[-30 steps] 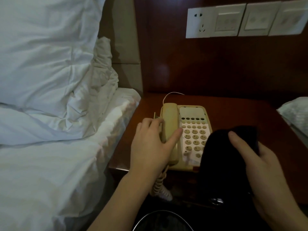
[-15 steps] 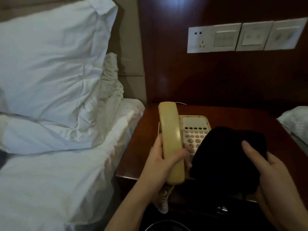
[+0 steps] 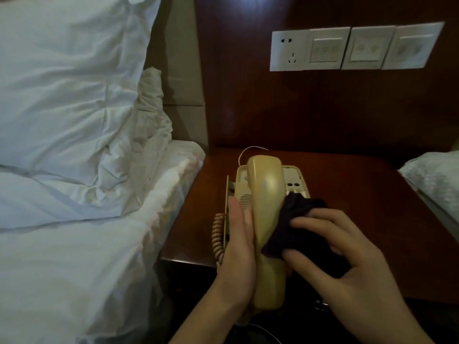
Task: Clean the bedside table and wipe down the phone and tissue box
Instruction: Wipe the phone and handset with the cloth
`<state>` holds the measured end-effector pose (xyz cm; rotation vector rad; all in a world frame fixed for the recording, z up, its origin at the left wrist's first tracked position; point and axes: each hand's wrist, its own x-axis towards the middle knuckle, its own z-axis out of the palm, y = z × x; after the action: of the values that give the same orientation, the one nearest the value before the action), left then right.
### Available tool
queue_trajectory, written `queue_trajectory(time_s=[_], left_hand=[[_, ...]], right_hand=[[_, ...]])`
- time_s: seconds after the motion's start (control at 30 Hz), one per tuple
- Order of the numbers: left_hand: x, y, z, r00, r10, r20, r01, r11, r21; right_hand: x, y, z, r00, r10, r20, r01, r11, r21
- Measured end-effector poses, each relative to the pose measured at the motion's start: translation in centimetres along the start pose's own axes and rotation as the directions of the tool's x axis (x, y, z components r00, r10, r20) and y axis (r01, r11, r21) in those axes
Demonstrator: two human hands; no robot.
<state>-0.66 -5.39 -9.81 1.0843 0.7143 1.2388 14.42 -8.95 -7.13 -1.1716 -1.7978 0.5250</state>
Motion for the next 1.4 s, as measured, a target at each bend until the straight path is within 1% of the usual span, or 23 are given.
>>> queue_trajectory(time_s=[0.03, 0.07, 0.17, 0.23, 0.3, 0.33, 0.4, 0.5, 0.57, 0.7, 0.77, 0.87, 0.93, 1.0, 1.07, 1.1, 1.17, 1.2, 1.33, 1.4], left_hand=[[-0.1, 0.0, 0.1, 1.0, 0.011, 0.0, -0.011, 1.0, -0.002], [-0.1, 0.1, 0.2, 1.0, 0.006, -0.02, -0.006, 1.0, -0.01], [-0.2, -0.1, -0.1, 0.998, -0.004, -0.06, 0.002, 0.999, -0.034], [-0.1, 0.2, -0.3, 0.997, -0.002, -0.077, -0.002, 0.999, -0.053], [0.0, 0.4, -0.8, 0.998, -0.026, -0.057, 0.021, 0.997, -0.08], [0.0, 0.3, -0.8, 0.998, -0.023, -0.058, 0.019, 0.997, -0.075], [-0.2, 0.3, -0.5, 0.997, 0.0, -0.077, -0.002, 1.0, -0.018], [-0.5, 0.4, 0.0, 0.995, 0.049, -0.086, -0.049, 0.999, 0.008], [-0.4, 0.3, -0.1, 0.993, 0.081, -0.084, -0.076, 0.995, 0.068], [-0.4, 0.1, -0.4, 0.982, 0.146, -0.117, -0.127, 0.98, 0.155], [-0.5, 0.0, -0.3, 0.981, 0.163, -0.107, -0.143, 0.974, 0.177], [-0.4, 0.5, -0.2, 0.971, 0.209, -0.117, -0.183, 0.962, 0.202], [-0.1, 0.7, -0.4, 0.962, 0.25, -0.106, -0.216, 0.942, 0.259], [0.1, 1.0, -0.7, 0.958, 0.26, -0.123, -0.218, 0.936, 0.277], [-0.1, 0.9, -1.0, 0.958, 0.252, -0.132, -0.215, 0.945, 0.246], [-0.4, 0.8, -1.1, 0.964, 0.226, -0.143, -0.192, 0.958, 0.214], [-0.7, 0.7, -1.3, 0.976, 0.16, -0.145, -0.138, 0.979, 0.153], [-0.8, 0.6, -1.2, 0.982, 0.146, -0.119, -0.128, 0.981, 0.147], [-0.9, 0.7, -0.9, 0.985, 0.144, -0.091, -0.125, 0.975, 0.185], [-0.7, 0.9, -0.6, 0.982, 0.177, -0.072, -0.159, 0.966, 0.204]], right_hand=[[-0.1, 0.4, 0.4, 0.999, -0.015, -0.03, 0.014, 0.999, -0.047], [0.3, 0.4, 0.7, 0.999, -0.01, -0.033, 0.008, 0.998, -0.058], [0.6, -0.5, 1.3, 0.999, -0.045, 0.013, 0.046, 0.996, -0.071], [0.9, -0.6, 0.9, 0.996, -0.031, 0.089, 0.029, 0.999, 0.024], [1.0, -0.4, 0.8, 0.993, -0.04, 0.11, 0.029, 0.995, 0.097], [1.0, -0.4, 0.9, 0.995, -0.029, 0.096, 0.019, 0.995, 0.097], [1.2, -0.5, 1.6, 0.997, 0.045, 0.066, -0.054, 0.99, 0.133], [1.1, -0.8, 2.6, 0.991, 0.123, 0.043, -0.129, 0.973, 0.191], [1.0, -1.2, 3.0, 0.989, 0.15, 0.012, -0.149, 0.97, 0.189], [1.8, -1.6, 4.0, 0.982, 0.187, -0.032, -0.181, 0.975, 0.127], [3.2, -1.9, 4.4, 0.977, 0.205, -0.052, -0.196, 0.97, 0.147], [6.1, -2.5, 4.6, 0.971, 0.193, -0.139, -0.173, 0.974, 0.146], [7.6, -2.9, 4.7, 0.959, 0.229, -0.167, -0.2, 0.964, 0.174], [8.1, -3.1, 4.9, 0.945, 0.279, -0.173, -0.24, 0.947, 0.216], [7.1, -3.3, 5.3, 0.931, 0.336, -0.141, -0.289, 0.916, 0.279], [6.1, -3.3, 5.5, 0.933, 0.344, -0.106, -0.302, 0.908, 0.292], [3.9, -3.3, 6.1, 0.94, 0.34, -0.027, -0.32, 0.907, 0.274], [3.2, -3.4, 6.3, 0.937, 0.348, 0.001, -0.336, 0.904, 0.265], [3.9, -3.5, 5.7, 0.923, 0.384, 0.001, -0.378, 0.909, 0.175], [5.6, -3.8, 4.9, 0.91, 0.415, 0.01, -0.41, 0.894, 0.183]])
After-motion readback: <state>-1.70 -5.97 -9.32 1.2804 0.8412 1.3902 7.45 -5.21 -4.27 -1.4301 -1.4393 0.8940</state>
